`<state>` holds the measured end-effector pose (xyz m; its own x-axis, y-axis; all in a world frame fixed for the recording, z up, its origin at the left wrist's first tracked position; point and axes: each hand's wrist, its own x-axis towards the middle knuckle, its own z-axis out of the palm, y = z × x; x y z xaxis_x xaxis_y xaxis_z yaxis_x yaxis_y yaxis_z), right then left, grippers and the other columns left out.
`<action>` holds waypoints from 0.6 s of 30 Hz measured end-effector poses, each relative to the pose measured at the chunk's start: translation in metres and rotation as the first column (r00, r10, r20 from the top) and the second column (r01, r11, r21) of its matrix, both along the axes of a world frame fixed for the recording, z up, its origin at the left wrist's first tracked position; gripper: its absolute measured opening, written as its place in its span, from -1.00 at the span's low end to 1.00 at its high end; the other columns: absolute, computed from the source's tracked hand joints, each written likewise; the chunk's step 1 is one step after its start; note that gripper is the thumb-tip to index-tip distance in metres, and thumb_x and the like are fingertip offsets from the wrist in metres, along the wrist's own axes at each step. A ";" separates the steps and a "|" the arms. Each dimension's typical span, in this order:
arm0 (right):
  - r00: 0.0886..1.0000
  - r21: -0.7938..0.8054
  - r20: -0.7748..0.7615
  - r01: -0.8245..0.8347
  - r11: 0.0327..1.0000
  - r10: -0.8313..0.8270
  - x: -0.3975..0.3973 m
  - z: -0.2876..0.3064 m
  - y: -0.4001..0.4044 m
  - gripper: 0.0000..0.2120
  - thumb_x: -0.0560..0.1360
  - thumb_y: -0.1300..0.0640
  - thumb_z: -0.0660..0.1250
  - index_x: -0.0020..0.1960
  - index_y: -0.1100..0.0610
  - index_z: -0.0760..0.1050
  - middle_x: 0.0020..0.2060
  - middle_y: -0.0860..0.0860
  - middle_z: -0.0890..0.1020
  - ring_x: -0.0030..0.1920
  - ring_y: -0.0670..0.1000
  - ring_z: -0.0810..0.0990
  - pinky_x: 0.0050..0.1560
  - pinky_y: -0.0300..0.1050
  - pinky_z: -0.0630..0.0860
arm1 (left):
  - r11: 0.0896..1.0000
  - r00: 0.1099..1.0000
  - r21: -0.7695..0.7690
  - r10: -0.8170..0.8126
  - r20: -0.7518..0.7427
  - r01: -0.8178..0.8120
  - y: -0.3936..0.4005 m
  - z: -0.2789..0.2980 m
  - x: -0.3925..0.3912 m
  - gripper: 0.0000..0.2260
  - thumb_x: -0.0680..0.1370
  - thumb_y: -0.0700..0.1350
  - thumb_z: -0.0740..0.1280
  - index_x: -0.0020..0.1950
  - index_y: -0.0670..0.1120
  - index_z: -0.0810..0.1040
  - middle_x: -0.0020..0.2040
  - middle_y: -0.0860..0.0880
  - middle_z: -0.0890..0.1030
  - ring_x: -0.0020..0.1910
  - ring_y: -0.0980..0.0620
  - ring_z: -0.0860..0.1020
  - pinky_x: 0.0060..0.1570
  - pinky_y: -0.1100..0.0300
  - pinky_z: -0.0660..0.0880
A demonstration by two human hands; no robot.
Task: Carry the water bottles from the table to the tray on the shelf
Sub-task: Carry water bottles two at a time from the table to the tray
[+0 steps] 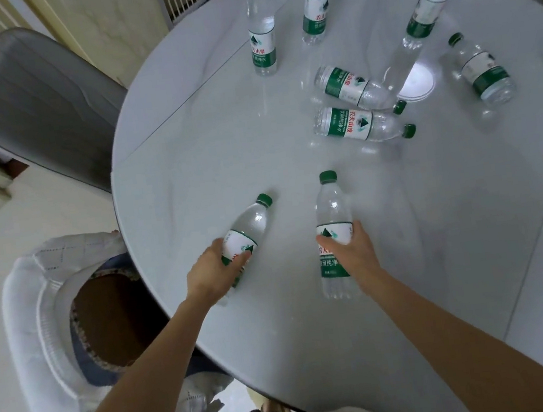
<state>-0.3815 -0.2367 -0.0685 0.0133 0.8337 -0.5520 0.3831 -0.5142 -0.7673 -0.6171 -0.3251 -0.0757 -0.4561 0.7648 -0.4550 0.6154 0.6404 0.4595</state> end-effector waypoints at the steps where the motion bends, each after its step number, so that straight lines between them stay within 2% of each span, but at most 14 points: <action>1: 1.000 0.009 -0.031 0.000 1.000 0.000 0.004 0.007 -0.005 -0.60 0.38 0.15 0.51 0.11 0.15 0.40 -0.12 0.03 0.58 -0.22 -0.05 0.58 -0.28 -0.18 0.52 | 0.999 0.998 0.021 0.035 0.058 -0.036 -0.004 0.000 0.004 -0.54 0.50 0.24 0.31 0.29 0.01 0.41 0.08 0.01 0.60 -0.02 -0.02 0.54 -0.07 0.11 0.47; 5: 0.993 0.039 -0.113 0.037 0.999 -0.032 0.018 0.030 -0.032 -0.63 0.39 0.21 0.50 0.10 0.15 0.41 -0.13 0.02 0.60 -0.21 -0.06 0.61 -0.30 -0.22 0.50 | 0.984 0.950 0.132 0.073 0.304 -0.118 -0.024 0.008 0.021 -0.50 0.42 0.23 0.39 0.26 0.01 0.47 0.05 0.01 0.64 -0.01 -0.03 0.61 0.02 -0.05 0.59; 10: 0.952 0.038 -0.201 0.244 0.969 -0.232 0.035 0.049 -0.093 -0.68 0.43 0.17 0.48 0.09 0.12 0.43 -0.12 0.04 0.61 -0.23 -0.05 0.64 -0.34 -0.25 0.55 | 0.947 0.867 0.298 -0.047 0.496 -0.119 -0.046 0.024 0.058 -0.73 0.52 0.02 0.40 0.17 -0.01 0.50 -0.01 0.03 0.63 0.01 0.00 0.63 -0.08 0.16 0.60; 15: 0.820 0.069 -0.266 0.540 0.839 -0.506 0.045 0.057 -0.178 -0.72 0.45 0.13 0.47 0.07 0.12 0.45 -0.14 0.06 0.64 -0.26 -0.05 0.65 -0.39 -0.27 0.57 | 0.935 0.764 0.353 -0.210 0.610 -0.024 -0.069 0.043 0.093 -0.69 0.53 -0.03 0.39 0.24 -0.07 0.50 0.02 -0.03 0.65 -0.04 -0.01 0.67 -0.10 0.06 0.64; 18: 0.725 0.058 -0.264 0.670 0.740 -0.636 0.052 0.061 -0.241 -0.71 0.45 0.12 0.46 0.11 0.08 0.44 -0.11 0.02 0.64 -0.20 -0.08 0.65 -0.39 -0.30 0.55 | 0.924 0.698 0.361 -0.339 0.630 0.123 -0.093 0.056 0.115 -0.71 0.54 -0.05 0.39 0.22 -0.09 0.50 0.01 -0.07 0.65 -0.07 -0.02 0.67 -0.13 0.06 0.65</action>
